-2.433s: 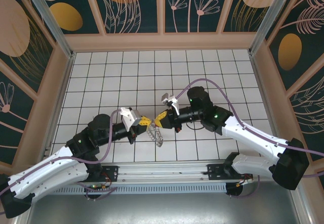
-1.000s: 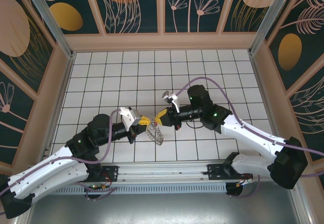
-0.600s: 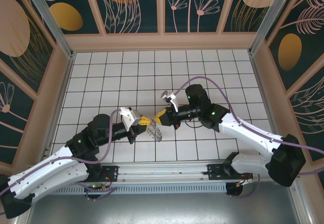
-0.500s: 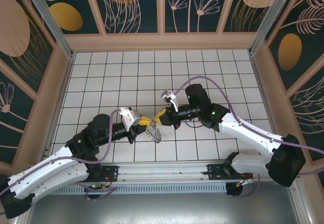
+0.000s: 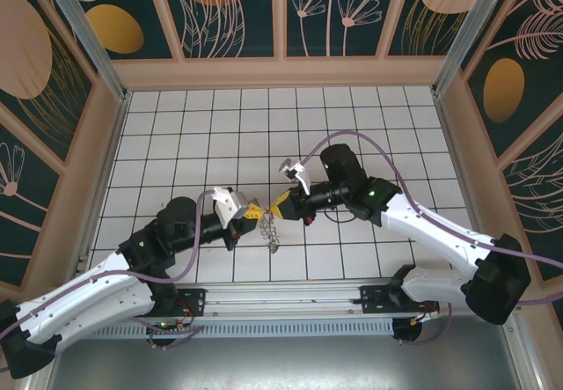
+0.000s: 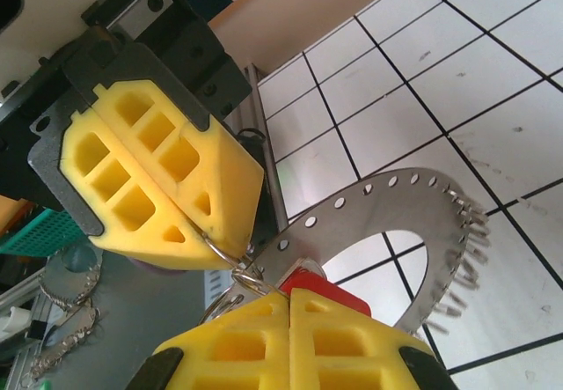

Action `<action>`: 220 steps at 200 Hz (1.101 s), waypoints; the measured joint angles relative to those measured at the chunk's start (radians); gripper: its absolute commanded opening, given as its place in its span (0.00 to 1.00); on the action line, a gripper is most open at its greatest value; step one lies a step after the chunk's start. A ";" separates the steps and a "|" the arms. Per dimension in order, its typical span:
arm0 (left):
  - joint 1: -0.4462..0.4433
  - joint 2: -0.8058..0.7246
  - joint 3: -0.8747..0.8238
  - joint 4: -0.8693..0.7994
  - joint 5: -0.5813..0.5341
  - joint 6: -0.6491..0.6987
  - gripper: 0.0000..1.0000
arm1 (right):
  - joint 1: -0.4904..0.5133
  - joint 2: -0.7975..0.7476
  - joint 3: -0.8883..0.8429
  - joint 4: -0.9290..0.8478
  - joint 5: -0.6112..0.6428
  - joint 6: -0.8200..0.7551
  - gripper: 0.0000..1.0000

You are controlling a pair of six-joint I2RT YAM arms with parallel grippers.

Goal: Put the keys on the keyring

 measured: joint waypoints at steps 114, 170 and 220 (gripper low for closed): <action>0.000 0.023 0.002 -0.001 0.010 0.004 0.00 | 0.021 0.044 0.053 -0.139 0.040 -0.072 0.00; 0.000 0.022 0.002 0.000 0.011 0.004 0.00 | 0.023 0.046 0.070 -0.168 0.052 -0.077 0.00; 0.000 0.020 0.002 0.000 0.012 0.004 0.00 | 0.039 0.048 0.077 -0.182 0.068 -0.080 0.00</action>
